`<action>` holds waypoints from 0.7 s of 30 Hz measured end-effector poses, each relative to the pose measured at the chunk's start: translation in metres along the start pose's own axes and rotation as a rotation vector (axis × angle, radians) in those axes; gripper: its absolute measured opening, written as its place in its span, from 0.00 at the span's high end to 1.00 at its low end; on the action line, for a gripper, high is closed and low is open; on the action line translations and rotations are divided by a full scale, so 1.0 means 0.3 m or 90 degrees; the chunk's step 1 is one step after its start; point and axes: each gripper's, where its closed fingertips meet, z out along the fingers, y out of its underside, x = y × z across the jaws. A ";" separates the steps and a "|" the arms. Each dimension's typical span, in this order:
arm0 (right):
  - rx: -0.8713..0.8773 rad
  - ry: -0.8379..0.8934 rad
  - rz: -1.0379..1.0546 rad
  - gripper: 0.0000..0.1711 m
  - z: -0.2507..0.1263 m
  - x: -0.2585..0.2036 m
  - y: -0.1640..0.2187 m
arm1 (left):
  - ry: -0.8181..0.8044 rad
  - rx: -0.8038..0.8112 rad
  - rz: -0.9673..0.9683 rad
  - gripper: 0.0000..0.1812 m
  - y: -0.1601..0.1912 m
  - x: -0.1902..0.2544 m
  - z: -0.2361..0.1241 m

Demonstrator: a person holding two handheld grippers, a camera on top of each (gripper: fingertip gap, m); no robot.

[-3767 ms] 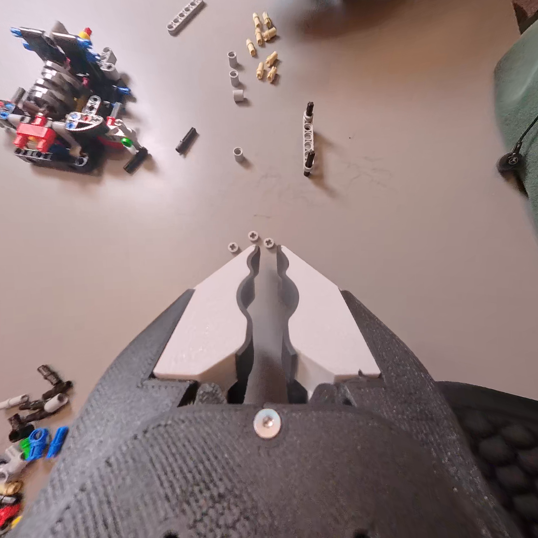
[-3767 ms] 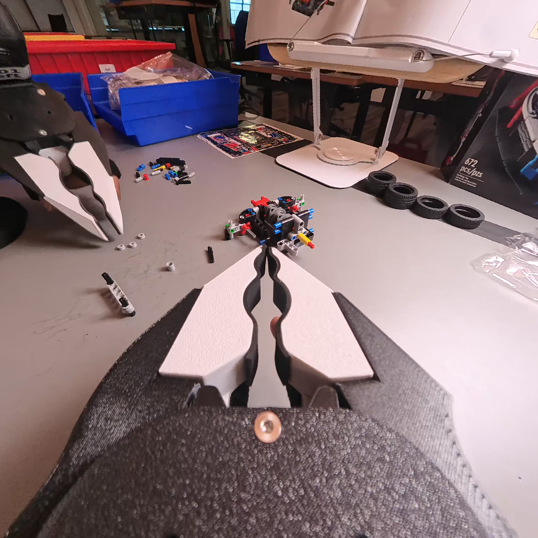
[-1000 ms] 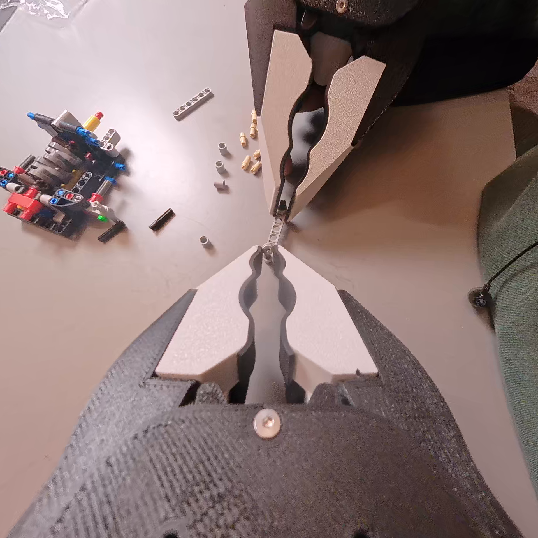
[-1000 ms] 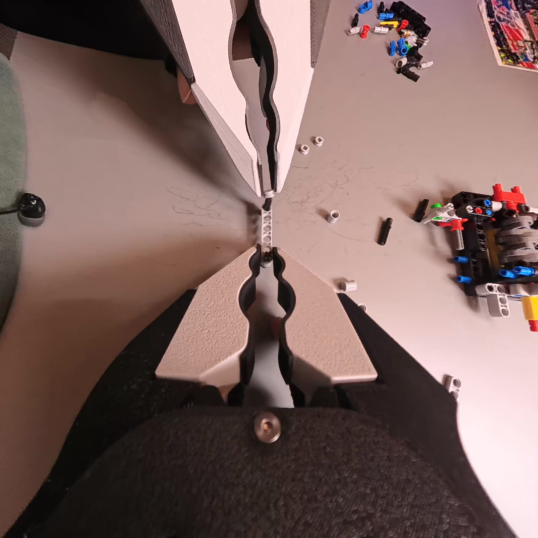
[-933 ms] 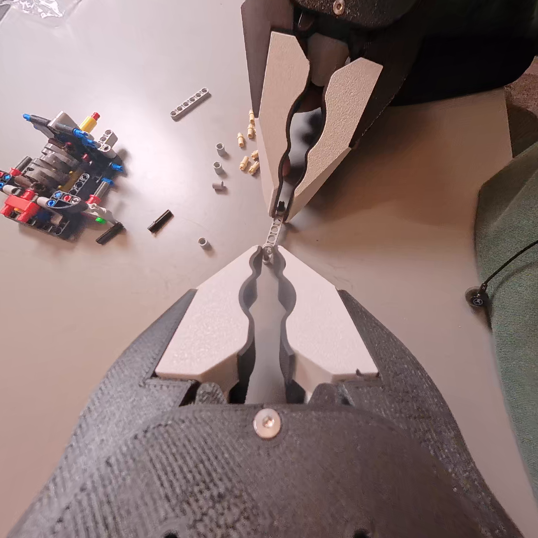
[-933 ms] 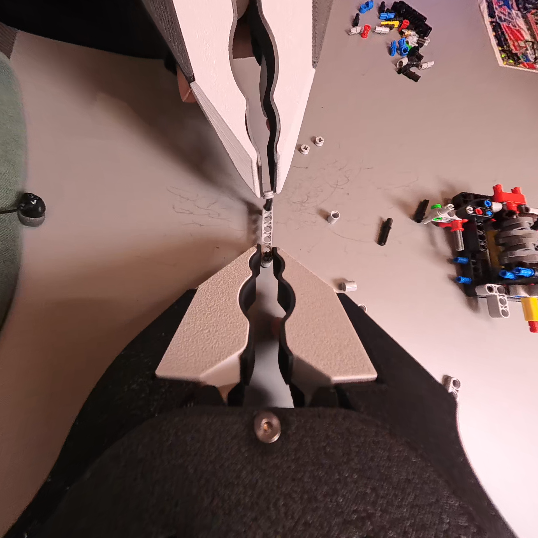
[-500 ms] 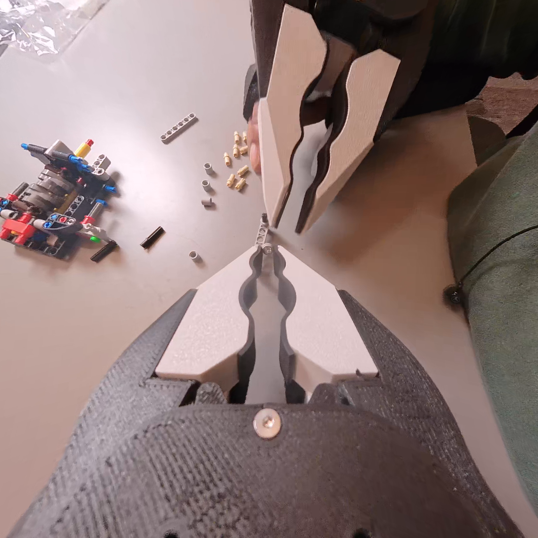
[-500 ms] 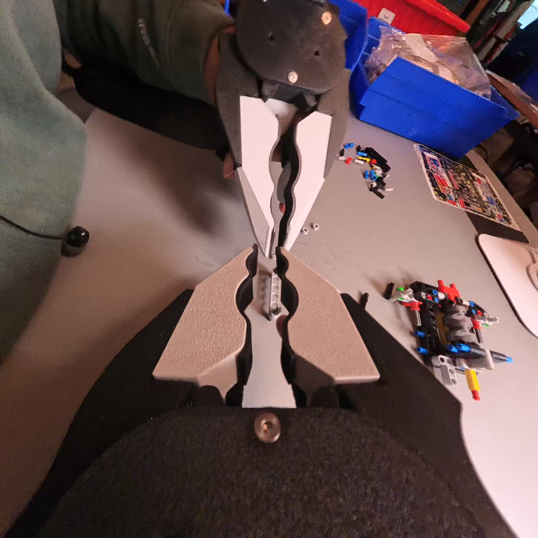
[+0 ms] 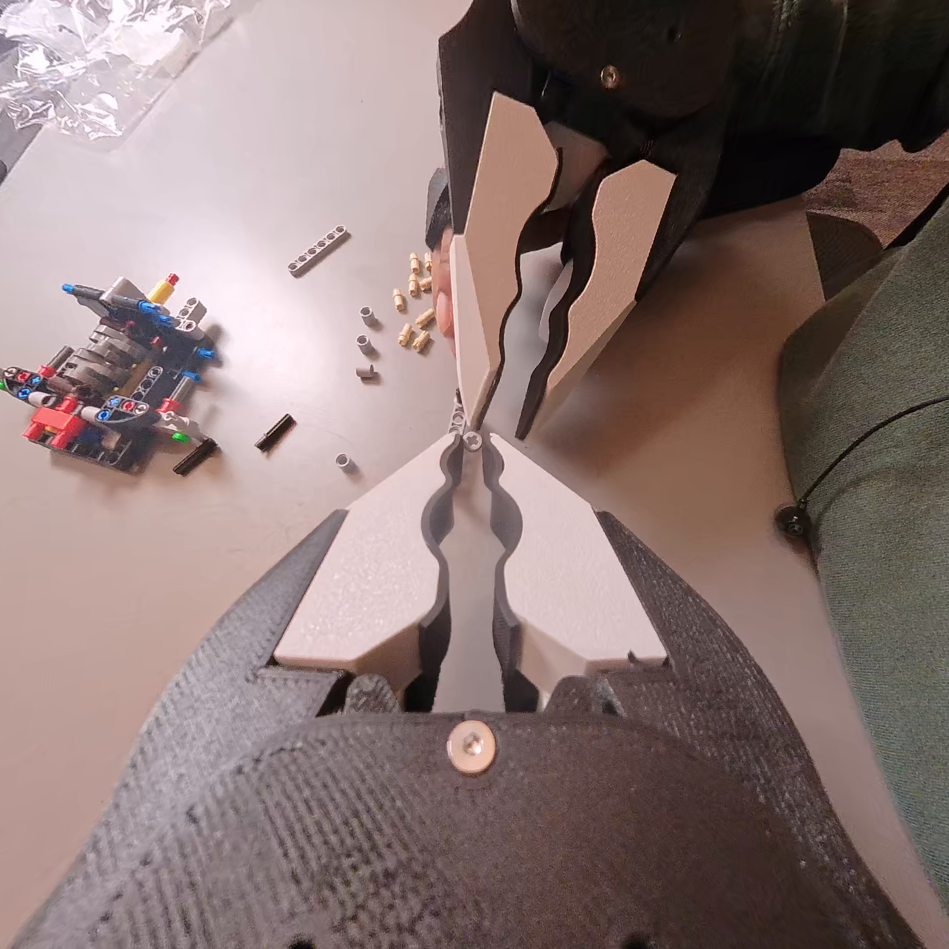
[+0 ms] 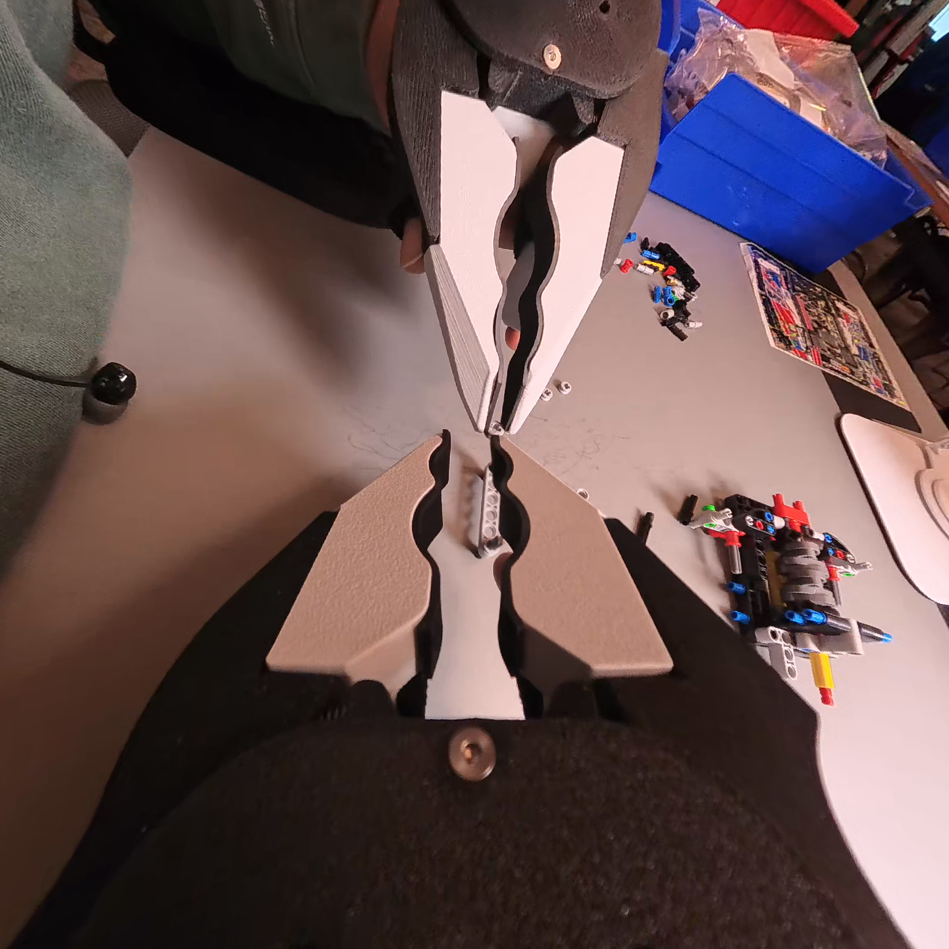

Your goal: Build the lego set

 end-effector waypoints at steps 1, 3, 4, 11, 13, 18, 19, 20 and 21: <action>-0.001 0.003 0.002 0.93 -0.003 0.005 0.001 | -0.004 -0.001 -0.001 0.97 0.003 -0.004 0.001; -0.008 0.009 0.010 0.92 -0.016 0.018 0.012 | -0.014 -0.004 -0.009 0.97 0.012 -0.019 0.004; -0.018 0.011 0.017 0.91 -0.024 0.024 0.025 | -0.016 -0.004 -0.017 0.97 0.018 -0.025 0.005; -0.096 -0.011 0.073 0.88 -0.054 0.017 0.138 | -0.012 -0.013 -0.044 0.97 0.044 -0.043 0.020; -0.108 -0.013 0.079 0.88 -0.051 0.017 0.152 | -0.010 -0.015 -0.048 0.97 0.046 -0.046 0.024; -0.130 -0.023 0.084 0.88 -0.039 0.011 0.174 | -0.005 -0.021 -0.050 0.97 0.050 -0.047 0.033; -0.130 -0.023 0.084 0.88 -0.037 0.012 0.175 | -0.005 -0.021 -0.050 0.97 0.050 -0.047 0.033; -0.129 -0.024 0.084 0.88 -0.036 0.012 0.174 | -0.004 -0.022 -0.050 0.97 0.051 -0.048 0.033; -0.129 -0.025 0.086 0.88 -0.036 0.012 0.173 | -0.005 -0.023 -0.051 0.97 0.052 -0.051 0.034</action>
